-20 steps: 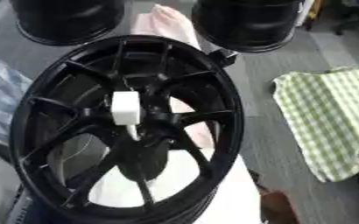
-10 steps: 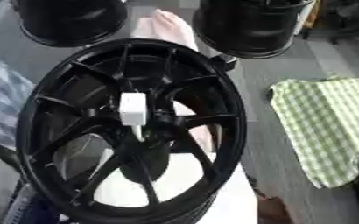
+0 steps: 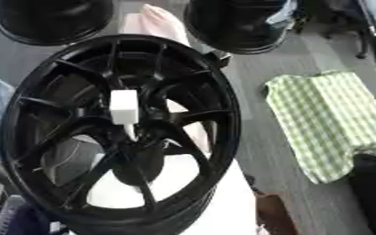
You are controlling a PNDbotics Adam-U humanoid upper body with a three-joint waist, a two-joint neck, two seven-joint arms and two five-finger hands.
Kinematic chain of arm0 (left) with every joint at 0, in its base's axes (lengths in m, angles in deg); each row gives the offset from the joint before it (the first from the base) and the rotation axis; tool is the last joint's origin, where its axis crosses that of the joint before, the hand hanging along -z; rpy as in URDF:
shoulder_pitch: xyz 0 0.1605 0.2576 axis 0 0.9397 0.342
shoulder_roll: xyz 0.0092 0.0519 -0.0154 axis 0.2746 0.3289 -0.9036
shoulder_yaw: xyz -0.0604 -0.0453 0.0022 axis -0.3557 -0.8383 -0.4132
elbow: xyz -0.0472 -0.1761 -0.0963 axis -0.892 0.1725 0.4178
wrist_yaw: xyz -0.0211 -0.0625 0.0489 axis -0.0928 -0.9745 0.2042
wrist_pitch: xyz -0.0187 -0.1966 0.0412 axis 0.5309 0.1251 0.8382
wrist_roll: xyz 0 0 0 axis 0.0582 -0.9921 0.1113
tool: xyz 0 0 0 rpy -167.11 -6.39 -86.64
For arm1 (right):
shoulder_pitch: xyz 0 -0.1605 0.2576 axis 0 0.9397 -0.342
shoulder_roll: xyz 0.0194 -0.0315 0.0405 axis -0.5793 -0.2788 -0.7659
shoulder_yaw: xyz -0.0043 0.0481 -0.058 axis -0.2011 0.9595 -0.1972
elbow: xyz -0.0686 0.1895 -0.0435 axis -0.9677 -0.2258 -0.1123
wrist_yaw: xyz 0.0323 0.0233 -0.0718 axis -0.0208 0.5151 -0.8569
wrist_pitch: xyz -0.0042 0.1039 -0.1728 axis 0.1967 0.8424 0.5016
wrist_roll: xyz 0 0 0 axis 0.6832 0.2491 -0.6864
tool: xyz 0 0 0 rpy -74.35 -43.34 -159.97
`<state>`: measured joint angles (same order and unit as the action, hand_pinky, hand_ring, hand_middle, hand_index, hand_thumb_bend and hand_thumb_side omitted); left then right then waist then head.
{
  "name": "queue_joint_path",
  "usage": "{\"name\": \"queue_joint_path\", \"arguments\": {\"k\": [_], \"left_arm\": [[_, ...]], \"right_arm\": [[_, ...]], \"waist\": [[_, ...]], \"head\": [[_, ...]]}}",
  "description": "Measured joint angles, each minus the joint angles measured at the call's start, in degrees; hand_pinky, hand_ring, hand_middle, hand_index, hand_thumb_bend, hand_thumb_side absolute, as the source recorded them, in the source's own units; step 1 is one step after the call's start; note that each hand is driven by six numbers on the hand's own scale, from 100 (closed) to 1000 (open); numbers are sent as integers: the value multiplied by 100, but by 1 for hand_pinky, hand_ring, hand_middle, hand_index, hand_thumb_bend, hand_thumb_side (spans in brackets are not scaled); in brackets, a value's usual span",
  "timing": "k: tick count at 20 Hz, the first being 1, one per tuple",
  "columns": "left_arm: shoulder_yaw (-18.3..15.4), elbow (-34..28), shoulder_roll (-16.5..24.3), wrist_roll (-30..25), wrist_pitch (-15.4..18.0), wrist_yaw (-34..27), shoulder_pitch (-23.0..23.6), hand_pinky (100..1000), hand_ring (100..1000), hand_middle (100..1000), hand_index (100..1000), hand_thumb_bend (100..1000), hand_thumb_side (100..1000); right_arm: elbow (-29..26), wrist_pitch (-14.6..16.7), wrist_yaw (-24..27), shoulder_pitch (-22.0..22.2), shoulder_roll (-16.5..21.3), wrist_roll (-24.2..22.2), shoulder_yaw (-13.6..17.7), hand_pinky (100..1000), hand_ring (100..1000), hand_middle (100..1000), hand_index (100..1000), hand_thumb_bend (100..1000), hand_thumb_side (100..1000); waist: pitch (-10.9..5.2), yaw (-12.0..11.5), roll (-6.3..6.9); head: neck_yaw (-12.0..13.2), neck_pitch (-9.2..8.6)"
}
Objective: Pull the pin out of the wheel hub.
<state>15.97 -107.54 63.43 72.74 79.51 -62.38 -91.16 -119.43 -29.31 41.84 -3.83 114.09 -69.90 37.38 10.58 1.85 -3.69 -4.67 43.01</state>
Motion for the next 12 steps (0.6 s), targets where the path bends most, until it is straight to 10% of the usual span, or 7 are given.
{"name": "queue_joint_path", "arguments": {"k": [12], "left_arm": [[30,35,0,-10,-10,97,2,777,760,567,775,100,817]], "right_arm": [[-1162,-1365,-444,463,-297,278,-565,695,790,706,827,689,276]], "waist": [[-46,-25,-36]], "head": [[-28,16]]}}
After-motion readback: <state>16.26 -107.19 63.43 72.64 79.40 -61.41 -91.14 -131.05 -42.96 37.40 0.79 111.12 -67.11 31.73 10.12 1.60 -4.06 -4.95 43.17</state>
